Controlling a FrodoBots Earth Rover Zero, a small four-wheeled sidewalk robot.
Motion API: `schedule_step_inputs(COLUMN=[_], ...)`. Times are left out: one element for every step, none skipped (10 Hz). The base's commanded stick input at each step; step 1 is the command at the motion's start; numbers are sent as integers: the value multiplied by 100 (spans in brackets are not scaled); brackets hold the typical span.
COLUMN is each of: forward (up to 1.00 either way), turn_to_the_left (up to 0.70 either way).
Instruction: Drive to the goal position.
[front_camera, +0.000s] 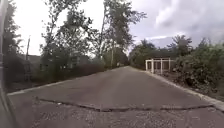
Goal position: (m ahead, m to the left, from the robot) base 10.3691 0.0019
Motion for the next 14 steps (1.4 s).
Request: schedule_step_inputs(forward=[70, 70, 70, 70, 70, 70, 70, 70, 70, 70, 70, 70, 70, 70], turn_to_the_left=[0, -13, -26, -26, -23, -21, -23, -26, -28, -30, -31, -22, -6, 0])
